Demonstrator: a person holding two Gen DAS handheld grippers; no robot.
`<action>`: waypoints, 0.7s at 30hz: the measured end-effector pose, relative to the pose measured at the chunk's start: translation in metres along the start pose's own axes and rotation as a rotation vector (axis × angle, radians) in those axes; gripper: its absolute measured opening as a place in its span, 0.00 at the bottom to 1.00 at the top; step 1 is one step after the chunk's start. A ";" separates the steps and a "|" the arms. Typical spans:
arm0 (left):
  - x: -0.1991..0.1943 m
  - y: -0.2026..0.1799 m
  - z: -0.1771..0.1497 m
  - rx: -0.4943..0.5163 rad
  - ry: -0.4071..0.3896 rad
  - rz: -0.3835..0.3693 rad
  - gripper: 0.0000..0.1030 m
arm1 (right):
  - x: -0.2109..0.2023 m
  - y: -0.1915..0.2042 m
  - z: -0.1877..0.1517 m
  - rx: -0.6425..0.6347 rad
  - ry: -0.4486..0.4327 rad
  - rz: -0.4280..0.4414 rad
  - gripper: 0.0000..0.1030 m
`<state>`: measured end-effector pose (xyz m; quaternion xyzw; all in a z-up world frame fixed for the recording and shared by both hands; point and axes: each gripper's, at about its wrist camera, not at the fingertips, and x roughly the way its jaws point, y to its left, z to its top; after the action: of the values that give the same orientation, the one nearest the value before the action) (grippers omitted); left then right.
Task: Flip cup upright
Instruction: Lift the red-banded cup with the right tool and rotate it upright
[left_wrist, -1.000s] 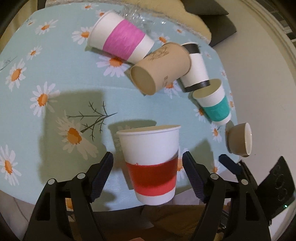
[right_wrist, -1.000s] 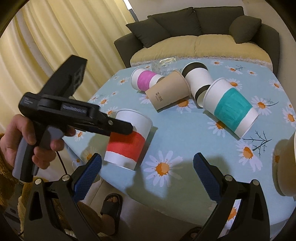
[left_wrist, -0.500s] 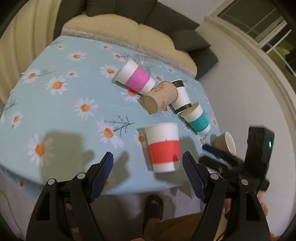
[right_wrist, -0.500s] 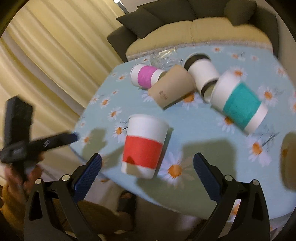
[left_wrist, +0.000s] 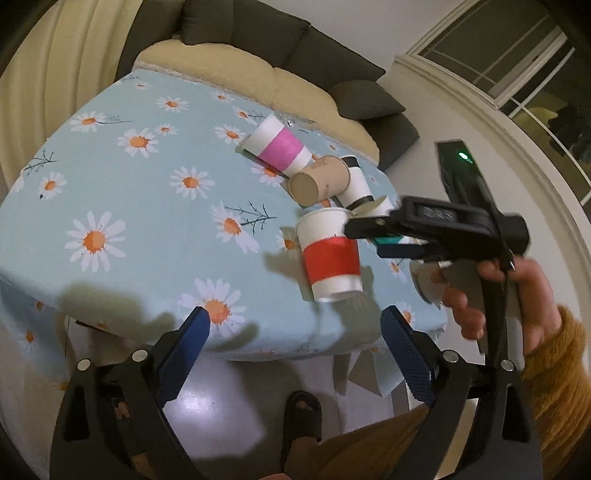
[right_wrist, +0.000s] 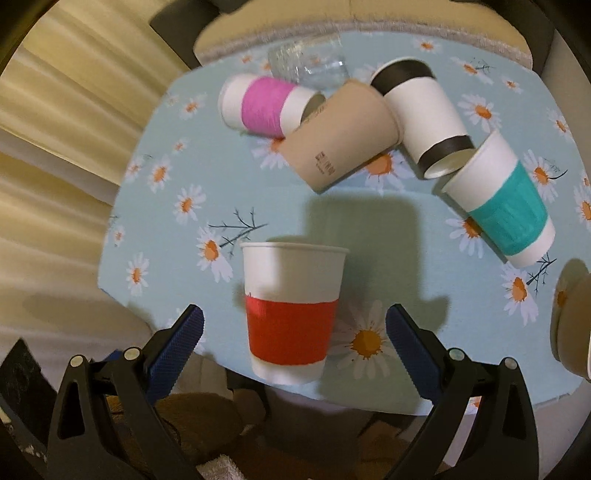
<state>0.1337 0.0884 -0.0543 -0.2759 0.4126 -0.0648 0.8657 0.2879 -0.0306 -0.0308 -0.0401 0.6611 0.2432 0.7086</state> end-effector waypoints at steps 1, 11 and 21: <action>-0.001 0.001 -0.002 0.000 -0.004 0.002 0.89 | 0.004 0.003 0.001 -0.003 0.013 -0.012 0.95; 0.000 0.023 -0.006 -0.007 -0.006 0.026 0.91 | 0.024 0.015 0.010 0.020 0.047 -0.130 0.82; 0.001 0.020 -0.005 -0.003 0.014 -0.038 0.91 | 0.033 0.022 0.013 0.027 0.071 -0.193 0.64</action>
<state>0.1281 0.1031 -0.0683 -0.2845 0.4135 -0.0826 0.8610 0.2914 0.0034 -0.0554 -0.1026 0.6820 0.1636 0.7054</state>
